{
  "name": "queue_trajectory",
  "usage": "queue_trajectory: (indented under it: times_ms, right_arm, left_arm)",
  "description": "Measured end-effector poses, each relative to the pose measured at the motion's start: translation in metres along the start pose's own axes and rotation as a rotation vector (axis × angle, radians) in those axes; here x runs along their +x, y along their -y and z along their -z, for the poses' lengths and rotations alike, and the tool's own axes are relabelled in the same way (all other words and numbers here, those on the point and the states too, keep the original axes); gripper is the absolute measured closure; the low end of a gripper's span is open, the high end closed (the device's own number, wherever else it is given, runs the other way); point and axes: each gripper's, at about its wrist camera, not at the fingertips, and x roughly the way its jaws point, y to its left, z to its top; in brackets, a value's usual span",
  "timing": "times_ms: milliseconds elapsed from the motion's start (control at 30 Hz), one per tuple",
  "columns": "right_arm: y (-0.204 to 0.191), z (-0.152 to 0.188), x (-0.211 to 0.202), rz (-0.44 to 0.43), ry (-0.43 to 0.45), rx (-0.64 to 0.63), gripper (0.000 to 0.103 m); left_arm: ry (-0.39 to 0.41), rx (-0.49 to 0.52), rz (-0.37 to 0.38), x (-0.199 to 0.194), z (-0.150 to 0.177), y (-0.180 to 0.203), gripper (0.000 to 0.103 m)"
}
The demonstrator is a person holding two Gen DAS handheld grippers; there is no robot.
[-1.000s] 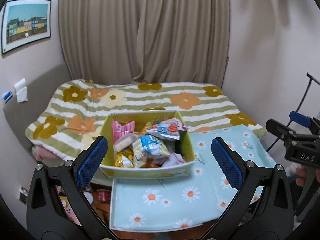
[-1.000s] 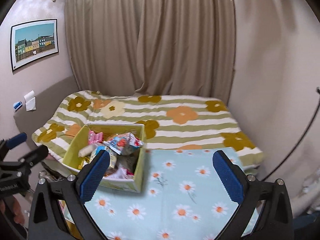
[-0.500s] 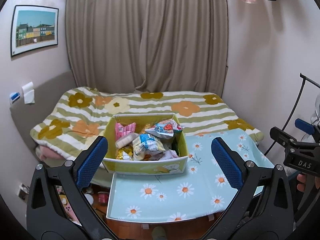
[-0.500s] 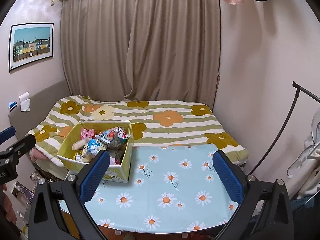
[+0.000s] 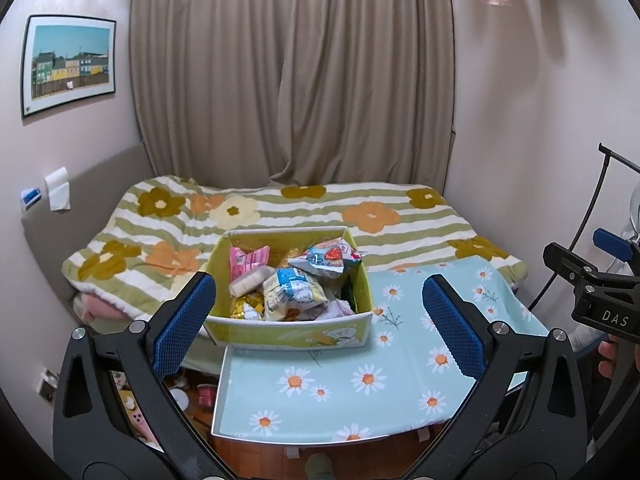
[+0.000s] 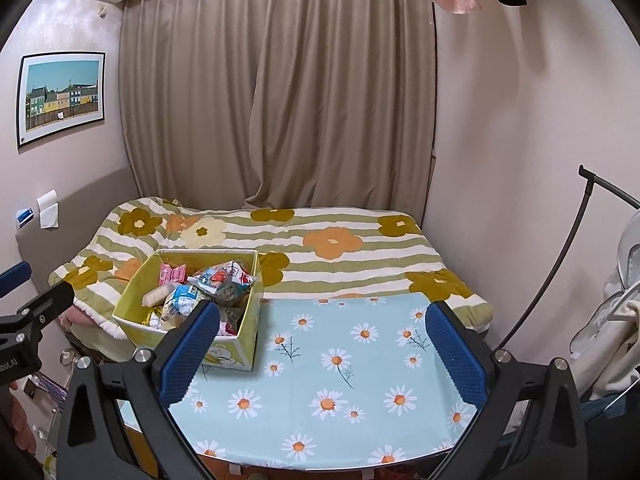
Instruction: Organize snacks
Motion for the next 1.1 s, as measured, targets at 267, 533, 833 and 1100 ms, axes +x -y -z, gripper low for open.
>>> queue_trajectory:
  times_ms: [267, 533, 833, 1100]
  right_arm:
    - [-0.001, -0.001, 0.000, 0.001, 0.000, 0.002, 0.001]
    - [-0.004, -0.004, 0.004, -0.004, -0.011, -0.007, 0.001]
    - [-0.002, -0.003, 0.006, -0.001, -0.017, -0.001, 0.001]
    - [-0.003, -0.001, 0.009, -0.001, -0.025, 0.009, 0.001]
  left_arm:
    - [-0.005, 0.017, 0.006, 0.003, -0.001, 0.003, 0.000]
    - [-0.014, 0.027, 0.008, 0.006, -0.002, 0.004, 0.000]
    - [-0.030, 0.027, 0.016, 0.013, -0.002, 0.005, 0.000]
    - [-0.051, 0.023, 0.037, 0.021, 0.003, 0.009, 0.000]
